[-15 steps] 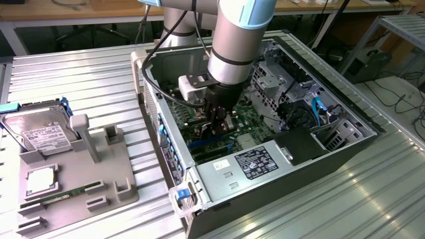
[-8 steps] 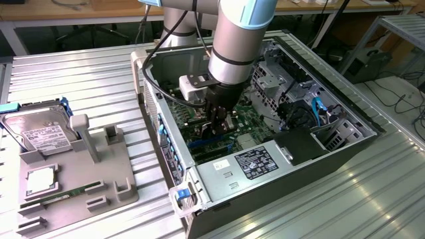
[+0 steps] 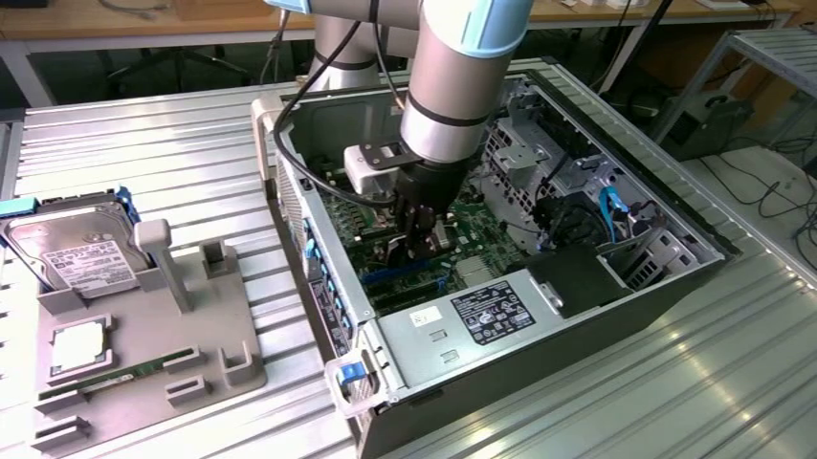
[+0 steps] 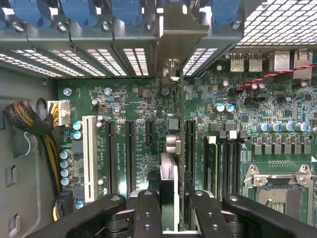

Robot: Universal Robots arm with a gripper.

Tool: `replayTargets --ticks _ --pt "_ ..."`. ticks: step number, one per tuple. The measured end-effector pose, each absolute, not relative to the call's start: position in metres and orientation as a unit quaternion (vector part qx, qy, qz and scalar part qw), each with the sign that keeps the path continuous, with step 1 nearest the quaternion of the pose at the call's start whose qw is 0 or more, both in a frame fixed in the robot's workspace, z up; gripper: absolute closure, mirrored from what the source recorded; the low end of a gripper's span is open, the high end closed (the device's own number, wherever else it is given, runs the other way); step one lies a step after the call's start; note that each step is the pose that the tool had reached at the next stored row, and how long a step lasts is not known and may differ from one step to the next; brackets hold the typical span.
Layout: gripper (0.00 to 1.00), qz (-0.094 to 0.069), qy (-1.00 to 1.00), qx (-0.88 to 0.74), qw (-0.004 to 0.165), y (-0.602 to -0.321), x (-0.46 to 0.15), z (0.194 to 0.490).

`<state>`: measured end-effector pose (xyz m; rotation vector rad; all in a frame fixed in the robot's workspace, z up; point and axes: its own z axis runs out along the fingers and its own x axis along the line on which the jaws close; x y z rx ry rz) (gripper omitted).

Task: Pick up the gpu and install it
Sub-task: 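Insert the gpu into the slot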

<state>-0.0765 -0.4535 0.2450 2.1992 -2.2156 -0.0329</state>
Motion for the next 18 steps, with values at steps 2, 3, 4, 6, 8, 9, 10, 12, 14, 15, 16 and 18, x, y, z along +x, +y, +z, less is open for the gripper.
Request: replayTargets --ticks 2,3,4,6,8,9,10,12,14,15,16,18 --pt "0.72 -0.011 -0.71 0.704 0.01 -0.4535 -0.0765 0.2438" --pt "0.72 -0.011 -0.71 0.704 0.01 -0.4535 -0.0765 0.2432" --pt "0.72 -0.01 -0.71 0.704 0.01 -0.4536 -0.0765 0.2428" --pt "0.72 -0.01 -0.71 0.704 0.01 -0.4535 -0.0765 0.2428" --pt "0.72 -0.011 -0.71 0.704 0.01 -0.4535 -0.0765 0.243" --pt "0.72 -0.011 -0.71 0.704 0.01 -0.4534 -0.0765 0.2436" --pt "0.72 -0.011 -0.71 0.704 0.01 -0.4534 -0.0765 0.2439" --pt "0.72 -0.011 -0.71 0.704 0.01 -0.4535 -0.0765 0.2442" --pt "0.72 -0.011 -0.71 0.704 0.01 -0.4535 -0.0765 0.2442" --pt "0.72 -0.011 -0.71 0.704 0.01 -0.4535 -0.0765 0.2442" --pt "0.72 -0.011 -0.71 0.704 0.01 -0.4535 -0.0765 0.2441" --pt "0.72 -0.011 -0.71 0.704 0.01 -0.4535 -0.0765 0.244"
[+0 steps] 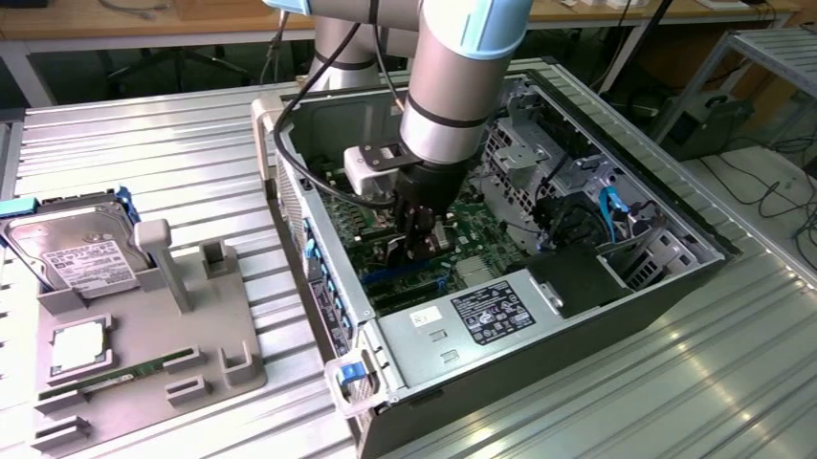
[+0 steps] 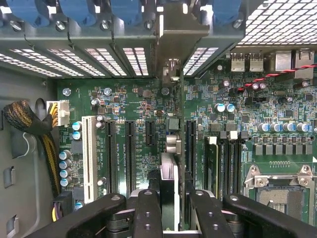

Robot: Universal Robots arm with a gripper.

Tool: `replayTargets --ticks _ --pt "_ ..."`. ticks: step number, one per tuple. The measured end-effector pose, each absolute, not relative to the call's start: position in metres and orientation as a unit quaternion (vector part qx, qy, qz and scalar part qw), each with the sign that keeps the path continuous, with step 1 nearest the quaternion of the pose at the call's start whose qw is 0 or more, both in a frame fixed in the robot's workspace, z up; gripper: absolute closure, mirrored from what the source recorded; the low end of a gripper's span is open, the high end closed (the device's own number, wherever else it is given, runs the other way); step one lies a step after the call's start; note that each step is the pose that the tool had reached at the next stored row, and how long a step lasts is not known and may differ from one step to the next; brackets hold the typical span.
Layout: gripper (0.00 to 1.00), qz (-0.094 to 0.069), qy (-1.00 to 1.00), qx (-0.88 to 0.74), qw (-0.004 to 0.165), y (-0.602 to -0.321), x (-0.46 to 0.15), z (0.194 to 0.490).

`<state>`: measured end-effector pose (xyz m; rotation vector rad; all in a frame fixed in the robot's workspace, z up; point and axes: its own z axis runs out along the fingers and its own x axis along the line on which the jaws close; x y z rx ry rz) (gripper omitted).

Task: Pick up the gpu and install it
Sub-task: 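Insert the gpu into the slot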

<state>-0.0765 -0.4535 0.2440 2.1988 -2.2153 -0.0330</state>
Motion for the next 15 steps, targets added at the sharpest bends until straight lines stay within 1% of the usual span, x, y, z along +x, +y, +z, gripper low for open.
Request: replayTargets --ticks 9,15 --pt "0.72 -0.011 -0.71 0.704 0.01 -0.4553 -0.0765 0.2435" --pt "0.72 -0.011 -0.71 0.704 0.011 -0.4554 -0.0765 0.2366"
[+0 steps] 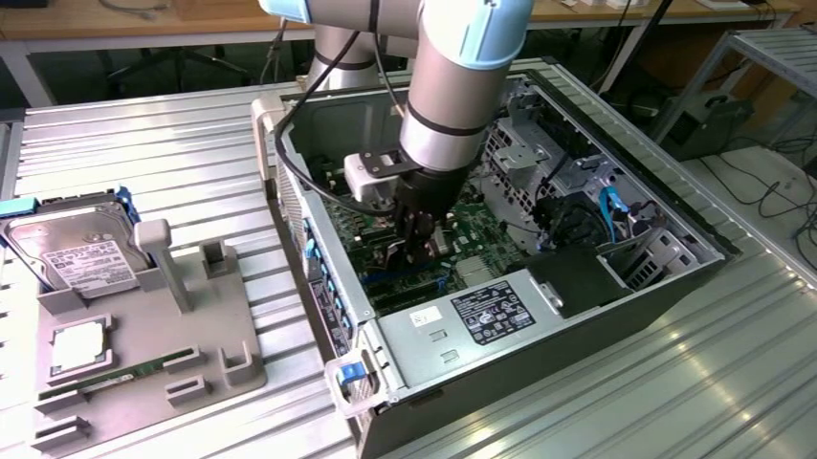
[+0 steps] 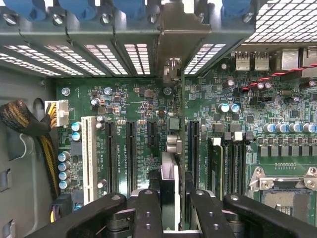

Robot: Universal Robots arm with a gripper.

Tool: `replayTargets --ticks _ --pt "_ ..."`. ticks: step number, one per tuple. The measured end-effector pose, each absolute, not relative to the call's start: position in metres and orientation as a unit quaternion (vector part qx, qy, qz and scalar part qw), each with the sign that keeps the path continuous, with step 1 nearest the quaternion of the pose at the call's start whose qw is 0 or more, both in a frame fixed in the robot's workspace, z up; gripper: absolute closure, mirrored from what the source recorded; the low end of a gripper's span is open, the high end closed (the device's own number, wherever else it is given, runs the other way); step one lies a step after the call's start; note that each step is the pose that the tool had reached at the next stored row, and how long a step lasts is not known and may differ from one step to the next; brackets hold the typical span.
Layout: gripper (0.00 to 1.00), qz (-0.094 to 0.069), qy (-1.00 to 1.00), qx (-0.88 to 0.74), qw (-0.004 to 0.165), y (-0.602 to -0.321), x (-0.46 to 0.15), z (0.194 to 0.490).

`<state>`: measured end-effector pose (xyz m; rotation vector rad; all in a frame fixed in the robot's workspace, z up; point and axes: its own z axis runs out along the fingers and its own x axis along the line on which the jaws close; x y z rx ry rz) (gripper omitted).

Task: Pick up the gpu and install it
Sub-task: 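Insert the gpu into the slot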

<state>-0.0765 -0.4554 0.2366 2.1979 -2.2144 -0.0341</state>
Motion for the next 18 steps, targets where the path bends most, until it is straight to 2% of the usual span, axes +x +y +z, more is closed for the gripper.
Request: replayTargets --ticks 18 --pt "0.72 -0.011 -0.71 0.704 0.011 -0.4553 -0.0765 0.228"
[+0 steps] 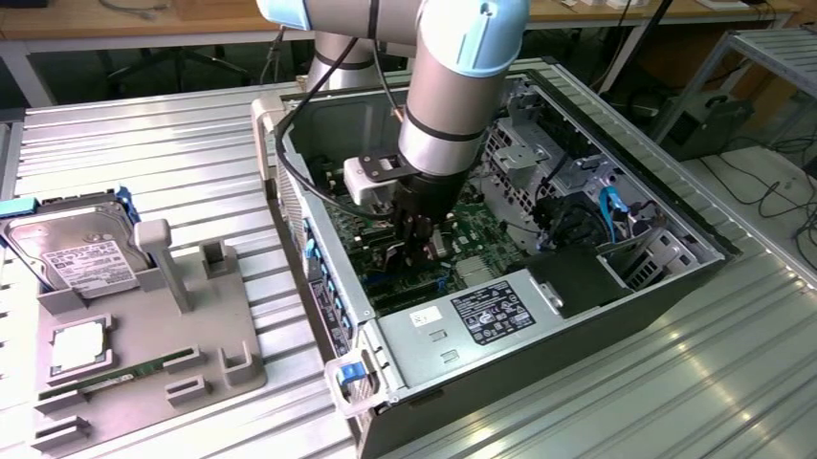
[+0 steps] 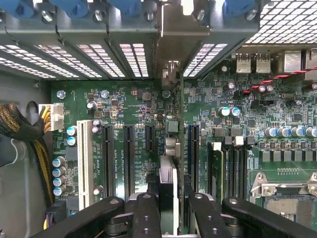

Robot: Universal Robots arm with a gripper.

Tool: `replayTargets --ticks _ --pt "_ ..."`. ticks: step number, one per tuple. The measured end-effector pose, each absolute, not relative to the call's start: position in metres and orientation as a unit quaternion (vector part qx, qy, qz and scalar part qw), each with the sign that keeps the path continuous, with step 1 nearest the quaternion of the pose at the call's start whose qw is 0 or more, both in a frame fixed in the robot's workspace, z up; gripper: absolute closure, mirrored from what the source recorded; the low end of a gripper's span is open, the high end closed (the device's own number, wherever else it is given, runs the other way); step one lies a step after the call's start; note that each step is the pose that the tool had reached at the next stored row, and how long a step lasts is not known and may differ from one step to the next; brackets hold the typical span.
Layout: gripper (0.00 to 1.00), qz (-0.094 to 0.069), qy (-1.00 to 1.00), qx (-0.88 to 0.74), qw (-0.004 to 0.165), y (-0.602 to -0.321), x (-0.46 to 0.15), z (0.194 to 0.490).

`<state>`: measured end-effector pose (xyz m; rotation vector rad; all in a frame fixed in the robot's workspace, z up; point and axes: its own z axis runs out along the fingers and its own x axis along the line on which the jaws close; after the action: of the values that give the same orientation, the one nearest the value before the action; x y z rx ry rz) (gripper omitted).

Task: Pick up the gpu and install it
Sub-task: 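Insert the gpu into the slot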

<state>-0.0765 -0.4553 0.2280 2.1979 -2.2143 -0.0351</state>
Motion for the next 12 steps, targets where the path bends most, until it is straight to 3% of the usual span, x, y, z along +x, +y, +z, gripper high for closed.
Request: replayTargets --ticks 12 --pt "0.72 -0.011 -0.71 0.704 0.011 -0.4553 -0.0765 0.228"
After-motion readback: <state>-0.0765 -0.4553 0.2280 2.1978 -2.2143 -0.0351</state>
